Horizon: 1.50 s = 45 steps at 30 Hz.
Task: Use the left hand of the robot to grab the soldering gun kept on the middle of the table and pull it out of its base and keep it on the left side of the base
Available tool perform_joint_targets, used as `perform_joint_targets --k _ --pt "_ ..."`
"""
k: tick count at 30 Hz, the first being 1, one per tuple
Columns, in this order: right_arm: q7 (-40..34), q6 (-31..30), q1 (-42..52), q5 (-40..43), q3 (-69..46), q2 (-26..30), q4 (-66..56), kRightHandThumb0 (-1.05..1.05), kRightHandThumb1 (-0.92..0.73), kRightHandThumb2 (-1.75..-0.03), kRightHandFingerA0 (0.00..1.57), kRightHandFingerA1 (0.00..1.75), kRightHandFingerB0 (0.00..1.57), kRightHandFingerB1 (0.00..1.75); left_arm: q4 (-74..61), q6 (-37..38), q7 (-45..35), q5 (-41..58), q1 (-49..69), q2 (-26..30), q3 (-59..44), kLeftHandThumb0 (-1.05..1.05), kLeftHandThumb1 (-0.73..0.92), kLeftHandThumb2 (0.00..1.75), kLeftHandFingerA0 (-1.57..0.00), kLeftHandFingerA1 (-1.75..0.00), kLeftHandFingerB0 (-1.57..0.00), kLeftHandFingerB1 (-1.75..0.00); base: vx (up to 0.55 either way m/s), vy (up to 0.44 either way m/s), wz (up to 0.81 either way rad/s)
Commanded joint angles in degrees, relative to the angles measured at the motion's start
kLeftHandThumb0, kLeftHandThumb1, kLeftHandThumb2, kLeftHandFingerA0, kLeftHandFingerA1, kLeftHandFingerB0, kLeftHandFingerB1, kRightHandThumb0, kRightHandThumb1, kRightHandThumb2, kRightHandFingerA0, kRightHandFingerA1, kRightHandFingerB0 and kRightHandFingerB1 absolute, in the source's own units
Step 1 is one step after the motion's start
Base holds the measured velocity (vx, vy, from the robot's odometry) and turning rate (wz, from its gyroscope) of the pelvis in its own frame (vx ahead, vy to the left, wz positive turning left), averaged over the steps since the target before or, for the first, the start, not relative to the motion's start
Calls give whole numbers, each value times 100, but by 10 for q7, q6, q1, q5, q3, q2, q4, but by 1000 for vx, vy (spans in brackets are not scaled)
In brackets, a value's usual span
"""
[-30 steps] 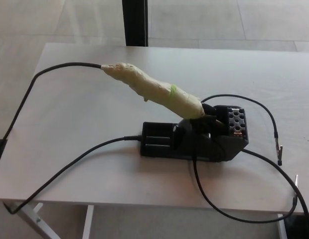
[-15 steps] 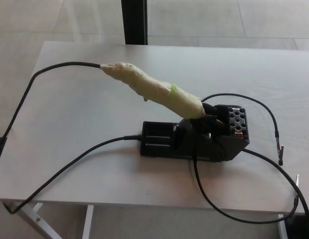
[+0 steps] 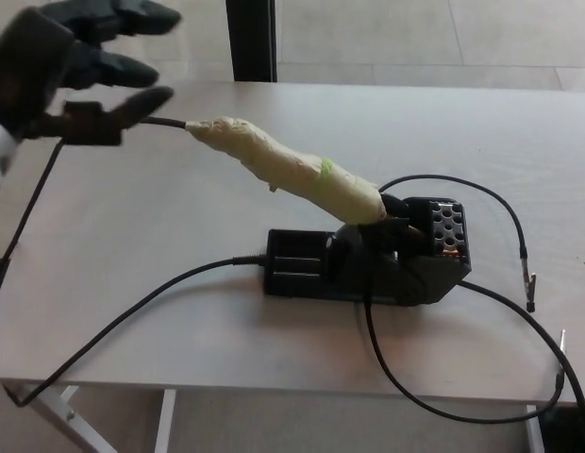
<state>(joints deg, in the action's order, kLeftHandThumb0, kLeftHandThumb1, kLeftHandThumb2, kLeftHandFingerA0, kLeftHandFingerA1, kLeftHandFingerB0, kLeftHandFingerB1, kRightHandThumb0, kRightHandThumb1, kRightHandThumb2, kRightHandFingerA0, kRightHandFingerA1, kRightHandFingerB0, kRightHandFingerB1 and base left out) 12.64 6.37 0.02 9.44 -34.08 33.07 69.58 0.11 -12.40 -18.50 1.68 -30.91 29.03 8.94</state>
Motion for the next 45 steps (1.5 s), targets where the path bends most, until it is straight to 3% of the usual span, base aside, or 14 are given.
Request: perform_joint_targets --k 1,4,5,7,8,12,26,27,35,39,41,42,44,45 --pt "14 10 -2 14 3 27 3 -105 -63 -81 76 150 0 139 -52 -42 -83 -133 -72 5 150 -55 68 61 -57 -57 -43 -44 0 0 0" --pt "16 5 -4 18 0 27 -4 -105 -59 -84 73 151 0 144 -45 -24 -77 -162 -99 2 183 -56 68 61 -55 -61 -47 -47 0 0 0" --pt "17 3 -6 19 0 27 -3 -105 -42 -121 90 133 0 88 -41 -19 -79 -178 -112 2 199 -56 69 61 -55 -62 -47 -46 0 0 0" --pt "15 2 -8 19 0 28 -2 -105 -42 -121 90 133 0 88 -40 -21 -81 -181 -118 3 207 -56 69 61 -55 -62 -47 -46 0 0 0" --pt "16 6 -7 14 4 29 -5 -105 -63 -79 78 152 0 134 -34 -9 -84 -183 -123 5 212 -55 69 61 -55 -61 -47 -46 0 0 0" --pt "13 8 -11 11 7 31 2 -105 -62 -80 83 142 0 141 -27 18 -89 -199 -139 8 234 -55 68 61 -60 -64 -51 -48 0 0 0" --pt "21 7 -14 14 11 30 -4 -105 -57 -86 83 143 0 144 -21 12 -210 -309 -193 66 354 -63 77 63 -47 -48 -40 -39 0 0 0" --pt "23 13 -11 9 15 31 -5 -105 -41 -113 86 128 13 94 -22 7 -218 -312 -190 68 360 -63 76 63 -45 -48 -38 -38 0 0 0" --pt "17 9 -20 11 17 35 2 -105 -63 -77 93 143 0 138 -31 14 -249 -369 -191 81 400 -75 68 66 -30 -51 -29 -37 0 0 0" --pt "22 7 -22 14 16 37 0 -105 -59 -84 90 137 0 144 -28 37 -179 -369 -161 71 373 -61 73 62 -44 -53 -33 -39 0 0 0" --pt "19 8 -23 11 19 37 0 -105 -56 -92 93 137 0 144 -20 68 -125 -362 -144 63 351 -56 57 94 -52 -67 -33 -54 0 0 0" --pt "20 10 -22 10 21 37 0 -105 -46 -123 92 122 0 87 -13 91 -89 -351 -129 53 330 -52 70 60 -68 -68 -43 -47 0 0 0" --pt "19 11 -22 10 22 37 0 -105 -45 -123 92 123 0 88 -9 103 -69 -347 -114 42 312 -49 69 60 -79 -78 -43 -48 0 0 0" --pt "17 9 -22 12 22 37 -1 -105 -57 -89 104 133 0 148 -4 120 -40 -349 -103 34 300 -45 70 61 -93 -113 -48 -50 0 0 0"
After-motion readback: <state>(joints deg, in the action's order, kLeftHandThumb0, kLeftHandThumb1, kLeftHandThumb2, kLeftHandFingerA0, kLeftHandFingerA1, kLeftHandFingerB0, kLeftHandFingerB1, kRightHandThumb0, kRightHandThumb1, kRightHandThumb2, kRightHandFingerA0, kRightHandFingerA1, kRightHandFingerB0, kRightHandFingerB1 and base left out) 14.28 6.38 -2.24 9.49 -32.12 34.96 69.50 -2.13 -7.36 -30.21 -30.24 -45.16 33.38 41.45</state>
